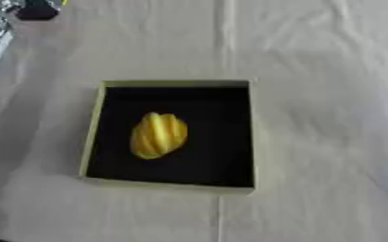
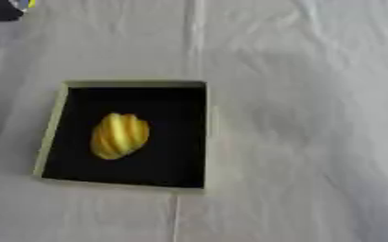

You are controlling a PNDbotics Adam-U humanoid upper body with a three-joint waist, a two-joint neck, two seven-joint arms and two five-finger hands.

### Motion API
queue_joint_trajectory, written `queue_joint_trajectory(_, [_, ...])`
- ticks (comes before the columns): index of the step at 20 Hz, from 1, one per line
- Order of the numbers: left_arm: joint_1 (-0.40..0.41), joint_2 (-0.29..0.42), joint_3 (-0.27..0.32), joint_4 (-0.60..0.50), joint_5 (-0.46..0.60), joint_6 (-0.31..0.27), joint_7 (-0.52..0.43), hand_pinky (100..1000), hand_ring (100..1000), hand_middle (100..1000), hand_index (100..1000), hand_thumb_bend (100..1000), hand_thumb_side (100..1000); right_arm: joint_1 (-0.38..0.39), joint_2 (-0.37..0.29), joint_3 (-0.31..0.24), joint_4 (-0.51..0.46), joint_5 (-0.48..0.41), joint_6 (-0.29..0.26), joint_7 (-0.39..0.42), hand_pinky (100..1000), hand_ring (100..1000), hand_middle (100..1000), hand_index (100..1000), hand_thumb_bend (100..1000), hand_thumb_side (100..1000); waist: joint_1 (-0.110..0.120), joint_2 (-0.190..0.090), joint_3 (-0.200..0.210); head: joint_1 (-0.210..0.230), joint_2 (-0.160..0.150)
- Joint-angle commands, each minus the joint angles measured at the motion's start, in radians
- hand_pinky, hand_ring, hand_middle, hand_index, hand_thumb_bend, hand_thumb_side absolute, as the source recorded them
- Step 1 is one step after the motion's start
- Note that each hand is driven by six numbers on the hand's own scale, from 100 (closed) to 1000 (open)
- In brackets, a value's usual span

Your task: Pick up objects on the table and place them in the box.

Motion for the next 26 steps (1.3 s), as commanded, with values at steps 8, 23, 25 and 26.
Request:
queue_joint_trajectory(8, [0.087, -0.031, -0.203, -0.256, 0.006, -0.151, -0.006, 696, 621, 520, 574, 100, 152, -0.019, -0.02, -0.014, -0.017, -0.01, -0.011, 0.005, 845, 793, 714, 842, 100, 727, -0.014, -0.053, 0.019, -0.021, 0.005])
queue_joint_trajectory(23, [0.283, -0.008, -0.238, -0.618, -0.092, -0.284, -0.091, 687, 626, 526, 585, 129, 100, -0.014, -0.01, -0.017, -0.017, -0.012, -0.016, 0.002, 846, 794, 713, 842, 100, 716, -0.023, -0.056, 0.035, -0.034, 0.004])
queue_joint_trajectory(25, [0.293, 0.012, -0.195, -0.667, -0.12, -0.256, -0.09, 686, 630, 529, 587, 137, 100, -0.012, -0.011, -0.016, -0.017, -0.013, -0.018, 0.004, 847, 795, 713, 842, 100, 717, -0.023, -0.056, 0.037, -0.041, 0.005])
queue_joint_trajectory(26, [0.301, 0.022, -0.176, -0.693, -0.135, -0.24, -0.096, 685, 629, 528, 586, 136, 100, -0.012, -0.011, -0.015, -0.017, -0.015, -0.019, 0.005, 847, 794, 713, 841, 100, 717, -0.022, -0.056, 0.036, -0.051, 0.005])
